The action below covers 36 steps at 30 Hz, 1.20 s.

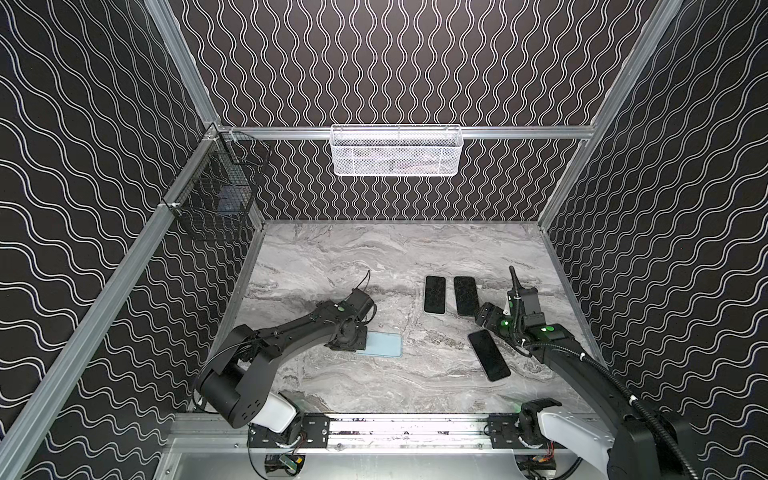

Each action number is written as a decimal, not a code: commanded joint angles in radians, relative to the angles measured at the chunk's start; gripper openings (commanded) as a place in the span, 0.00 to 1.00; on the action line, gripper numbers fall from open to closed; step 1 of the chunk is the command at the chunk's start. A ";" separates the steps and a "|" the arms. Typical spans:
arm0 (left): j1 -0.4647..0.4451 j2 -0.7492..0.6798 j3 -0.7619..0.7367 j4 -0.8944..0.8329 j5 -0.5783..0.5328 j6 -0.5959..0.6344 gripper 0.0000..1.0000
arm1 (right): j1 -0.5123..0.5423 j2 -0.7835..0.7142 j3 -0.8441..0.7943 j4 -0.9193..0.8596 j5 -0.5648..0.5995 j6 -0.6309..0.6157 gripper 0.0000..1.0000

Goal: Put the phone into the phone case

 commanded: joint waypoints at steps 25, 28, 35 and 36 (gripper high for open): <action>-0.031 -0.187 0.112 -0.046 -0.076 0.035 0.74 | -0.018 0.099 -0.087 0.125 -0.156 -0.050 0.90; -0.031 -0.200 0.131 -0.050 -0.092 0.036 0.75 | -0.007 0.099 -0.105 0.149 -0.199 -0.039 0.90; -0.030 -0.207 0.130 -0.031 -0.086 0.025 0.75 | 0.154 0.134 -0.136 0.238 -0.214 0.039 0.90; -0.031 -0.211 0.127 -0.028 -0.082 0.023 0.75 | 0.198 0.148 -0.133 0.257 -0.208 0.057 0.90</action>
